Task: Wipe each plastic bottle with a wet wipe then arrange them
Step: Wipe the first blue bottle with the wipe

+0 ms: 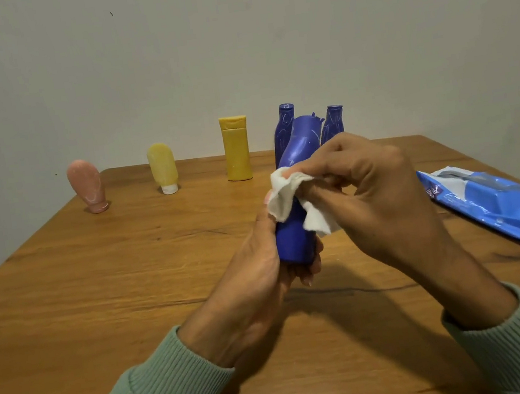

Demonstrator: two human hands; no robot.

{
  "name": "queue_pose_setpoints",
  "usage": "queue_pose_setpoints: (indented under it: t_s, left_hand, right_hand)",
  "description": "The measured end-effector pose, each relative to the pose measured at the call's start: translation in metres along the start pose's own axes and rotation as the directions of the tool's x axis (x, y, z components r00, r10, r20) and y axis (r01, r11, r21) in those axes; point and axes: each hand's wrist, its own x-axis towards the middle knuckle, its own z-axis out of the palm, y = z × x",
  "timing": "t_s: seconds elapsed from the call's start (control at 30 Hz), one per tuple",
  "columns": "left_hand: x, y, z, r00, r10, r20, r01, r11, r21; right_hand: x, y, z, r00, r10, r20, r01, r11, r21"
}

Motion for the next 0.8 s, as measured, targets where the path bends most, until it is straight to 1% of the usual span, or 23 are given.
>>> queue_pose_setpoints:
  t_s: [0.07, 0.1, 0.2, 0.23, 0.27, 0.37, 0.4, 0.5, 0.53, 0.57, 0.63, 0.7, 0.8]
  left_hand:
    - [-0.0020, -0.0002, 0.0013, 1.000, 0.006, -0.011, -0.006, 1.000, 0.010]
    - [-0.0023, -0.0005, 0.0017, 1.000, 0.007, -0.010, -0.007, 1.000, 0.013]
    - [-0.0032, 0.0008, 0.0014, 0.999, -0.029, 0.013, 0.029, 0.999, 0.023]
    - [-0.0039, 0.0015, 0.0021, 0.999, -0.041, 0.017, 0.040, 0.999, 0.025]
    - [-0.0044, 0.0017, 0.0020, 0.999, -0.041, 0.015, 0.041, 0.999, 0.029]
    - [-0.0039, 0.0012, 0.0020, 1.000, -0.015, -0.005, 0.015, 0.999, 0.032]
    - [-0.0032, 0.0011, 0.0019, 1.000, -0.015, 0.002, 0.015, 0.999, 0.036]
    - [-0.0044, 0.0026, 0.0029, 0.997, -0.066, 0.027, 0.065, 0.997, 0.048]
    - [-0.0045, 0.0025, 0.0028, 0.997, -0.074, 0.026, 0.073, 0.996, 0.055]
    - [-0.0047, 0.0027, 0.0039, 0.997, -0.069, 0.020, 0.068, 0.996, 0.060]
    - [-0.0046, 0.0024, 0.0048, 1.000, -0.024, -0.013, 0.025, 0.998, 0.052]
    - [-0.0050, 0.0018, 0.0063, 0.999, -0.011, -0.052, 0.012, 1.000, 0.013]
    - [-0.0049, 0.0005, 0.0069, 0.998, -0.017, -0.056, 0.015, 0.999, -0.033]
  right_hand:
    - [-0.0015, -0.0020, -0.0010, 0.998, -0.044, 0.045, 0.047, 0.998, -0.047]
    - [-0.0019, -0.0021, -0.0011, 0.998, -0.049, 0.041, 0.052, 0.997, -0.057]
    - [-0.0023, -0.0006, 0.0000, 0.996, -0.056, -0.075, 0.047, 0.992, -0.117]
    - [-0.0026, -0.0007, 0.0003, 0.994, -0.065, -0.093, 0.051, 0.989, -0.141]
    - [-0.0033, -0.0015, 0.0004, 0.994, -0.079, -0.077, 0.065, 0.984, -0.166]
    - [-0.0044, -0.0028, 0.0010, 0.992, -0.119, 0.029, 0.122, 0.968, -0.220]
    - [-0.0038, -0.0023, 0.0007, 0.993, -0.114, 0.020, 0.115, 0.968, -0.223]
    - [-0.0022, -0.0005, -0.0009, 0.993, -0.084, -0.086, 0.062, 0.970, -0.234]
    - [-0.0021, -0.0007, -0.0016, 0.993, -0.078, -0.090, 0.055, 0.970, -0.237]
    - [-0.0024, -0.0011, -0.0021, 0.995, -0.078, -0.066, 0.060, 0.971, -0.232]
    - [-0.0039, -0.0039, -0.0018, 0.995, -0.096, 0.034, 0.101, 0.972, -0.212]
    - [-0.0057, -0.0071, -0.0004, 0.986, -0.116, 0.122, 0.142, 0.963, -0.229]
    - [-0.0059, -0.0086, -0.0019, 0.983, -0.097, 0.157, 0.132, 0.964, -0.232]
